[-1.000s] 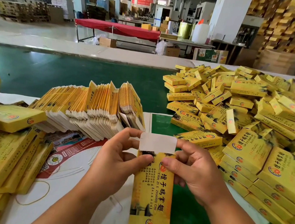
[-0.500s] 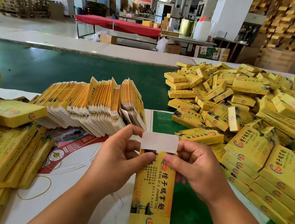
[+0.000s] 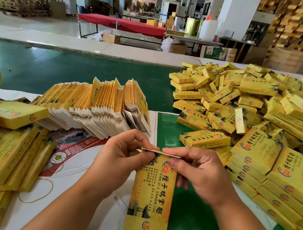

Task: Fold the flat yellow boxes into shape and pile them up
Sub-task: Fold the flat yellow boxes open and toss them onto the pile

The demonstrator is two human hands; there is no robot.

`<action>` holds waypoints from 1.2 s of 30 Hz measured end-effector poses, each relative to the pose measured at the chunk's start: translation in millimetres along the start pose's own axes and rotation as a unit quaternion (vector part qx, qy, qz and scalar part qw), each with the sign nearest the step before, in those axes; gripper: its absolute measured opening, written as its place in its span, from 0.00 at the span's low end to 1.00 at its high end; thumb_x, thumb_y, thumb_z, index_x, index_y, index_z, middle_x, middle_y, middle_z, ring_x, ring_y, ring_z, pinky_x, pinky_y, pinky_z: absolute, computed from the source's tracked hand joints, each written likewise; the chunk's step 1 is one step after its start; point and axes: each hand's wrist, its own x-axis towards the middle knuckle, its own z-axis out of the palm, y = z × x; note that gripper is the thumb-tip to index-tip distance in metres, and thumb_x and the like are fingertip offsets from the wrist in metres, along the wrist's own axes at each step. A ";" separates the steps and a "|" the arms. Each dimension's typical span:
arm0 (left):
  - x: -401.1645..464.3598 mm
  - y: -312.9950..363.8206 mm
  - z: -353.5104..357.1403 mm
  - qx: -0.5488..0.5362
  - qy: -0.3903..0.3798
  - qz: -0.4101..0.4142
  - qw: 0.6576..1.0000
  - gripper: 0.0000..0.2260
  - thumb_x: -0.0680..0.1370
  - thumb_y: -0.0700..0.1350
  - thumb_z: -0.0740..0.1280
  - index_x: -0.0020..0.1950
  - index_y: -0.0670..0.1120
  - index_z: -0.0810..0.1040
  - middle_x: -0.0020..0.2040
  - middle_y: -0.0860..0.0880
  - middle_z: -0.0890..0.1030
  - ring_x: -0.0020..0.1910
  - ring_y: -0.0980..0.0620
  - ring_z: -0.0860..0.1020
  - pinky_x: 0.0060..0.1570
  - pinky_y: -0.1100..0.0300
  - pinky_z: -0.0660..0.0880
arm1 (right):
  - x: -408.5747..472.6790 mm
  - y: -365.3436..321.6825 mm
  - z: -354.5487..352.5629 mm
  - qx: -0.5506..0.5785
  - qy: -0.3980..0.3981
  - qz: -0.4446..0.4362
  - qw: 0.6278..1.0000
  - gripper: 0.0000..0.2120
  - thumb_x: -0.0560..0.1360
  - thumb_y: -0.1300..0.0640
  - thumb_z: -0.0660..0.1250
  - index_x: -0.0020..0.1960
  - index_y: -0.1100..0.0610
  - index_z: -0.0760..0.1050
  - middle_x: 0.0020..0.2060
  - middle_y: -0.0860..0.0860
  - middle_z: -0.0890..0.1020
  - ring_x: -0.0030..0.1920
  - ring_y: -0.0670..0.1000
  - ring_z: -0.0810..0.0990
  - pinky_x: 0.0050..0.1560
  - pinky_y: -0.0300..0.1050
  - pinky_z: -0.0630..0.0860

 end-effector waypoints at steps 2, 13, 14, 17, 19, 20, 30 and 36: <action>-0.7 0.2 -0.3 -0.005 -0.009 -0.010 1.000 0.06 0.70 0.38 0.71 0.43 0.39 0.75 0.42 0.43 0.85 0.40 0.50 0.83 0.37 0.63 0.78 | 0.0 0.4 -0.2 0.011 0.004 0.007 1.000 0.10 0.73 0.57 0.73 0.49 0.44 0.86 0.33 0.59 0.84 0.24 0.48 0.78 0.23 0.37 0.73; -1.5 3.1 1.8 0.032 0.017 -0.077 0.996 0.10 0.69 0.50 0.71 0.44 0.44 0.78 0.37 0.40 0.83 0.38 0.48 0.83 0.36 0.64 0.78 | 0.6 1.5 3.6 0.020 -0.006 0.052 0.998 0.10 0.73 0.49 0.73 0.52 0.51 0.85 0.33 0.56 0.85 0.26 0.50 0.79 0.25 0.38 0.74; -1.8 2.3 1.7 0.034 0.019 -0.077 0.996 0.10 0.69 0.49 0.71 0.45 0.45 0.78 0.37 0.37 0.82 0.39 0.48 0.83 0.36 0.65 0.77 | 0.3 1.4 3.8 0.020 0.001 0.052 0.998 0.11 0.74 0.46 0.72 0.52 0.51 0.85 0.33 0.56 0.85 0.26 0.50 0.79 0.24 0.39 0.74; -1.7 0.3 2.5 0.037 0.022 -0.077 0.996 0.11 0.69 0.47 0.71 0.48 0.45 0.78 0.35 0.38 0.80 0.40 0.44 0.83 0.38 0.61 0.79 | 0.2 1.9 4.5 -0.033 0.016 0.054 0.998 0.09 0.74 0.47 0.70 0.50 0.49 0.85 0.34 0.53 0.85 0.27 0.49 0.79 0.26 0.39 0.74; -1.7 -0.4 2.9 0.034 0.017 -0.077 0.996 0.13 0.69 0.45 0.71 0.51 0.43 0.77 0.32 0.46 0.82 0.40 0.44 0.84 0.40 0.57 0.81 | 1.3 2.7 4.0 -0.067 0.016 0.061 0.996 0.05 0.75 0.53 0.71 0.49 0.49 0.84 0.35 0.52 0.86 0.28 0.48 0.80 0.27 0.39 0.74; -2.2 0.1 3.1 0.028 0.016 -0.077 0.996 0.13 0.69 0.44 0.71 0.52 0.43 0.76 0.33 0.45 0.83 0.40 0.44 0.85 0.40 0.57 0.81 | 1.5 3.1 3.6 -0.070 0.014 0.063 0.995 0.04 0.75 0.55 0.72 0.49 0.50 0.84 0.36 0.52 0.86 0.29 0.48 0.80 0.27 0.38 0.74; -17.3 -0.7 25.6 0.467 0.085 -0.029 0.880 0.30 0.60 0.75 0.66 0.53 0.68 0.56 0.43 0.68 0.71 0.43 0.68 0.72 0.34 0.72 0.67 | -1.9 0.6 22.5 -0.121 0.177 -0.023 0.976 0.03 0.76 0.57 0.71 0.46 0.50 0.81 0.32 0.51 0.84 0.30 0.51 0.83 0.29 0.49 0.81; -17.5 -6.9 27.4 0.530 0.092 0.052 0.841 0.28 0.60 0.68 0.66 0.55 0.63 0.60 0.45 0.63 0.70 0.43 0.60 0.71 0.36 0.71 0.66 | -2.4 -2.6 31.3 -0.147 0.140 -0.036 0.978 0.06 0.75 0.46 0.68 0.48 0.43 0.82 0.33 0.45 0.84 0.31 0.46 0.82 0.30 0.51 0.80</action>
